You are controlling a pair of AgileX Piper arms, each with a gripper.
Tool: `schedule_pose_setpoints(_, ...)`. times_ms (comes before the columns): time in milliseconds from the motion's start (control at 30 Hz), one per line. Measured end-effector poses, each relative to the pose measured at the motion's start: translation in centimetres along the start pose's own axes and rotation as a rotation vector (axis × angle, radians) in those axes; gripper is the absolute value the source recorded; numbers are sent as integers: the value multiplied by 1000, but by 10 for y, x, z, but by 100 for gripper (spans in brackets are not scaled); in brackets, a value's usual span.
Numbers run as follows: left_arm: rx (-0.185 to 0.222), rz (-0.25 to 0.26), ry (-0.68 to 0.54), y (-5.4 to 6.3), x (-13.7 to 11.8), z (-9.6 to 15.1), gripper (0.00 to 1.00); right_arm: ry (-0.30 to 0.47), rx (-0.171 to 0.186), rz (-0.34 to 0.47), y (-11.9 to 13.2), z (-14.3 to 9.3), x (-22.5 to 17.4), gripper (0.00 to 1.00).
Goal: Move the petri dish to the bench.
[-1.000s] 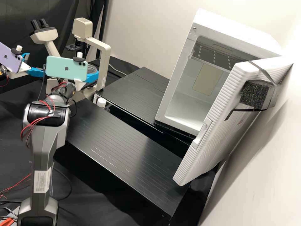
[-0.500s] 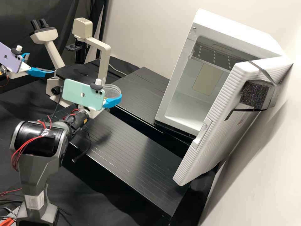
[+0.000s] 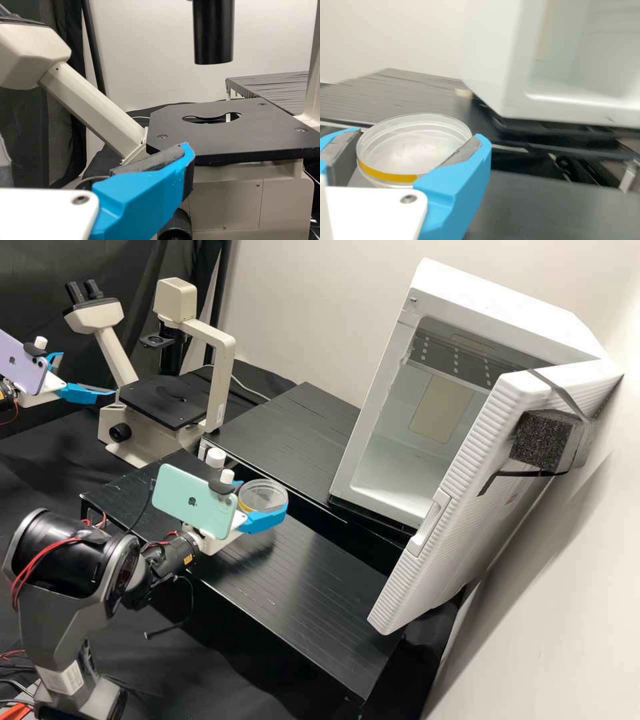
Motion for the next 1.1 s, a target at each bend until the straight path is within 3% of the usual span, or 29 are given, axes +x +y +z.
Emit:
schedule_pose_setpoints(267, 0, 0, 0, 0, 0, 0, 100, -55, 9, 15, -4, 19, -4, 0)
schedule_pose_setpoints(567, 0, 0, 0, 0, 0, 0, 100, -44, -7, 0, -10, 23, -7, 0)
schedule_pose_setpoints(600, 0, 0, 0, 0, 0, 0, 100, -43, -9, -2, -10, 24, -8, 100)
schedule_pose_setpoints(1100, 0, 0, 0, 0, 0, 0, 100, -37, -15, -8, -14, 24, -12, 100)
